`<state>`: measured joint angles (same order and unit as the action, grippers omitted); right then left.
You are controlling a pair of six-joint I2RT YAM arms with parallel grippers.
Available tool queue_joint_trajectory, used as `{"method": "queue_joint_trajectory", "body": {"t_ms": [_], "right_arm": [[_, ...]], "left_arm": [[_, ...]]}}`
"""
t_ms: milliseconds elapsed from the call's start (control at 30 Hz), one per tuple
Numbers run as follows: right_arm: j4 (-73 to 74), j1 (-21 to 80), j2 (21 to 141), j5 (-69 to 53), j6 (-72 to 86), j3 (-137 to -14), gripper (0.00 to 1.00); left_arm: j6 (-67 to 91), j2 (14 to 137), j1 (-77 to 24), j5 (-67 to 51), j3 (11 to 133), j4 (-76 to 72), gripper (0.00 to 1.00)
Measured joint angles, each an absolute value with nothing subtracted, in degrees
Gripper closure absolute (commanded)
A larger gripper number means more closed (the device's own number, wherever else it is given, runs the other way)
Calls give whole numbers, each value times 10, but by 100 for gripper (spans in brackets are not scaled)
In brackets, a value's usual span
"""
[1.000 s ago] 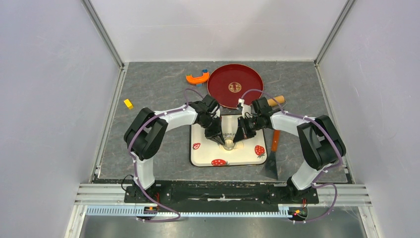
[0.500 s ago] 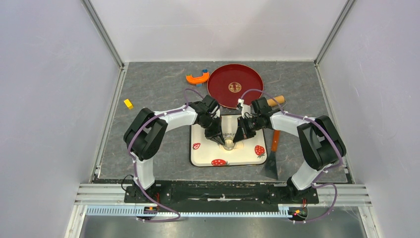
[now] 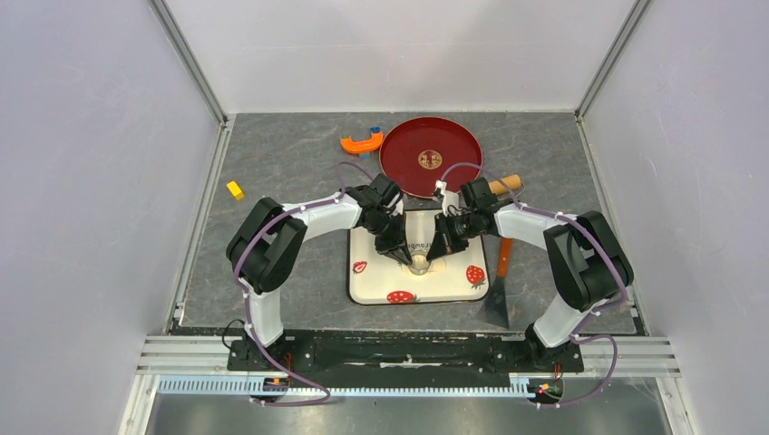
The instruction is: Roll out the dumpling wrappers from the dough
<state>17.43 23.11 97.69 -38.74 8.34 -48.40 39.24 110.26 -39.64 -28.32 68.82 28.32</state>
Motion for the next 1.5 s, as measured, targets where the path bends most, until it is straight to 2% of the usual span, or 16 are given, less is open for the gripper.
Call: {"method": "queue_joint_trajectory", "body": {"t_ms": [1500], "right_arm": [[213, 248, 999, -359, 80, -516, 100]], "left_arm": [[392, 1111, -402, -271, 700, 299, 98]]}}
